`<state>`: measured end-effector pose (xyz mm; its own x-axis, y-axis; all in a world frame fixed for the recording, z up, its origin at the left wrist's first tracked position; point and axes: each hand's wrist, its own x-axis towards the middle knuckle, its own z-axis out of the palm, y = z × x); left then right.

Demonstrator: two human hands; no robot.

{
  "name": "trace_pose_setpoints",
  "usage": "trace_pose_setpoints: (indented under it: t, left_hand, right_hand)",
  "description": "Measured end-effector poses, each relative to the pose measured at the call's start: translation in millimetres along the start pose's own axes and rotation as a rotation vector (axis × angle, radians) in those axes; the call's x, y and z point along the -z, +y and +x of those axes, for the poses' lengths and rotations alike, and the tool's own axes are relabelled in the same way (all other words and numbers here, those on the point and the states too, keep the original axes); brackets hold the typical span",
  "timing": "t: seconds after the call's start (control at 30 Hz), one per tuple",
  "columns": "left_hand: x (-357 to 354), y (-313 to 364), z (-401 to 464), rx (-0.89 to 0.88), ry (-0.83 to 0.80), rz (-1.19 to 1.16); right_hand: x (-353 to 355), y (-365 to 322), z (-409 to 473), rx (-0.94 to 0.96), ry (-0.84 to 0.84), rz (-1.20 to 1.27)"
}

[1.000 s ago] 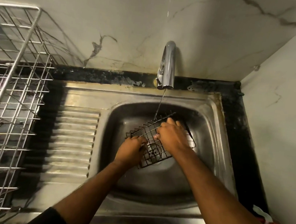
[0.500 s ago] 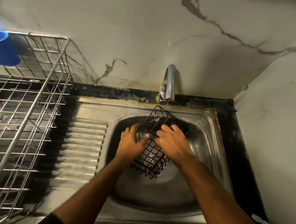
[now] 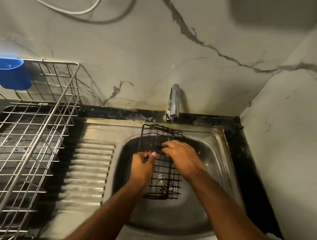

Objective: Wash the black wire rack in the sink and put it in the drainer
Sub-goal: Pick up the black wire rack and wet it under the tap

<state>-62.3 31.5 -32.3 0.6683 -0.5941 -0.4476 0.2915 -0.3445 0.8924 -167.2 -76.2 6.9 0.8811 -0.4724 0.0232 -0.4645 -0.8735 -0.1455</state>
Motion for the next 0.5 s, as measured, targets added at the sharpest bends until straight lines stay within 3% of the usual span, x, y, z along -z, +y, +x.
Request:
trace_pose_setpoints:
  t: [0.1, 0.27, 0.37, 0.5]
  left_hand:
    - [2.3, 2.4, -7.2, 0.070, -0.033, -0.206]
    - [3.9, 10.7, -21.6, 0.103, 0.010, -0.322]
    - [6.0, 15.1, -27.5, 0.074, 0.094, -0.322]
    - [13.8, 12.7, -31.4, 0.011, 0.107, -0.260]
  right_hand:
    - [-10.4, -5.8, -2.3, -0.135, 0.097, 0.229]
    - [-18.0, 1.5, -7.1, -0.443, 0.241, 0.508]
    - [-14.7, 5.8, -1.0, -0.424, 0.206, 0.637]
    - [-3.9, -0.4, 20.0, -0.476, 0.280, 0.847]
